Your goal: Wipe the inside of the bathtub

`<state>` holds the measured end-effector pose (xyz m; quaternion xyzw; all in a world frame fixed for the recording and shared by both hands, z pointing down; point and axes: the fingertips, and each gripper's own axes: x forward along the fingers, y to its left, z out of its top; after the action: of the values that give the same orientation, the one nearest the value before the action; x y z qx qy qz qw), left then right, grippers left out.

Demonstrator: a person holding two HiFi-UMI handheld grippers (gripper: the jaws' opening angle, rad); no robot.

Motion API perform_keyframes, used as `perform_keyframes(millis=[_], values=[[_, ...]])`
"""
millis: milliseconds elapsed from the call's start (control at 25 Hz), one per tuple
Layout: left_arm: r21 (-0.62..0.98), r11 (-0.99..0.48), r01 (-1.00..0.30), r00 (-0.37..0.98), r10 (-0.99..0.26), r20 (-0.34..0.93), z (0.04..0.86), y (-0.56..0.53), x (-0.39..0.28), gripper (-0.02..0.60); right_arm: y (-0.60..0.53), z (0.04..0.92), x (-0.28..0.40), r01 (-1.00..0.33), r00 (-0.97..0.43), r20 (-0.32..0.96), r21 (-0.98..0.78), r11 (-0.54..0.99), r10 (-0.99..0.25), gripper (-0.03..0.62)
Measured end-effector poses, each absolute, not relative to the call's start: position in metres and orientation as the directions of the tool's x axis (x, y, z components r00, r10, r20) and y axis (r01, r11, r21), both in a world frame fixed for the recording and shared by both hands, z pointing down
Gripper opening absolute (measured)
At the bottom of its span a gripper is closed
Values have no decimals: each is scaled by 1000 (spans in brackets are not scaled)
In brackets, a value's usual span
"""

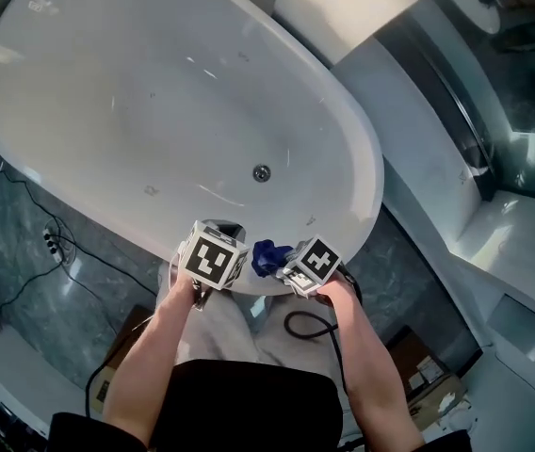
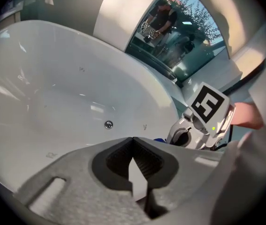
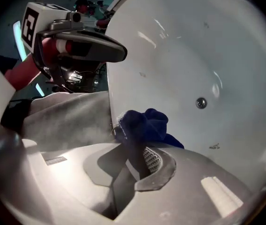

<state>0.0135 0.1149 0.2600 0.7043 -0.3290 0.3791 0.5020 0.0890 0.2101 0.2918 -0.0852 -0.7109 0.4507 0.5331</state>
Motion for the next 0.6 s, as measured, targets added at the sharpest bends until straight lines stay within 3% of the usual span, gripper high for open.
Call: perform_keyframes(millis=[360, 600], values=[[359, -283, -889, 431, -257, 865, 179, 84, -36, 5, 160, 228, 45, -345, -533, 761, -594, 727, 369, 49], [326, -200, -924, 381, -391, 838, 132, 65, -55, 5, 120, 181, 22, -353, -611, 770, -474, 806, 185, 49]])
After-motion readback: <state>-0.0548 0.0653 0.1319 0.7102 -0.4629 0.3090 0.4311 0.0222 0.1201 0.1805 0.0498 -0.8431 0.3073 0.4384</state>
